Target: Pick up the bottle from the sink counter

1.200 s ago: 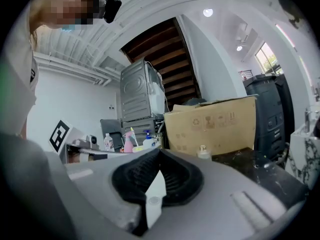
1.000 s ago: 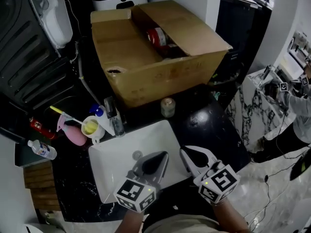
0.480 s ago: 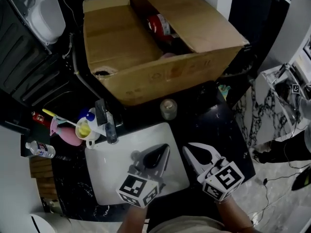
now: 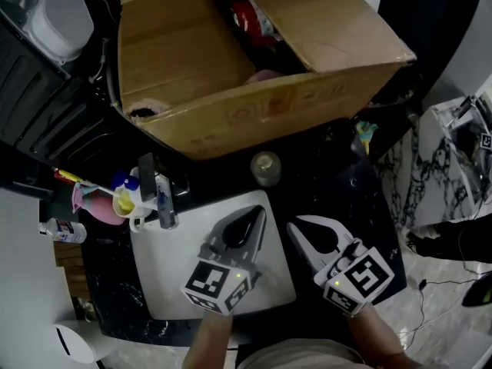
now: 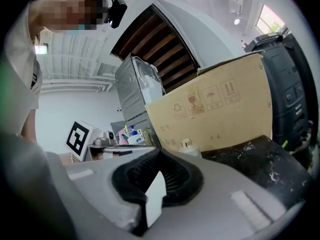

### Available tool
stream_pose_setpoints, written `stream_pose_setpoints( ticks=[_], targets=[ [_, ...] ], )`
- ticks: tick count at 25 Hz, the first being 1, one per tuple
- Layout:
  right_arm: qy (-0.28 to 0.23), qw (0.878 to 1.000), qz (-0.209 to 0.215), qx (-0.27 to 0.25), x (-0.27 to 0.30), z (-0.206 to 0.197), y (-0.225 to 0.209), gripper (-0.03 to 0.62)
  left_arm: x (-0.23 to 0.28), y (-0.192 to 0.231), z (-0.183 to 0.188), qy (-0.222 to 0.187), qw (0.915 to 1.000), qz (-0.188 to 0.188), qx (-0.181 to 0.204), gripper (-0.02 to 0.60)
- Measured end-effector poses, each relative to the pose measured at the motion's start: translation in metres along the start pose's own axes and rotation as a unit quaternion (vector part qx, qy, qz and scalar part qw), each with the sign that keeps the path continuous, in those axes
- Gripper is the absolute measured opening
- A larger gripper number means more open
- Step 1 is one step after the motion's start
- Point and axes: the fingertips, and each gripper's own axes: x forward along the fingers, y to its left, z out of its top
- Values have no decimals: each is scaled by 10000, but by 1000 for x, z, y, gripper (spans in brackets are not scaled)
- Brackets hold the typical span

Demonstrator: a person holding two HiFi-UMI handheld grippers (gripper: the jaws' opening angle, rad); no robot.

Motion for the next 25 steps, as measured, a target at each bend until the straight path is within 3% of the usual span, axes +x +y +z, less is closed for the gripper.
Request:
stream_pose_setpoints(
  ticks=[7,10,17,25],
  targets=[
    [180,9996,139,-181,11,3,-18,3,20,13,-2,42,9998,192,-39,3],
    [217,9995,177,-141,14,1,-25,3,30,17,-9,132,9997,208,-67,104],
    [286,9994,160,-76,19,-4,-47,3,51,27,-31,358,9986,316,-212,235],
    [356,9991,173,-180,24,-12,-60,3,75,44,-38,452,9969,582,-289,316]
  ],
)
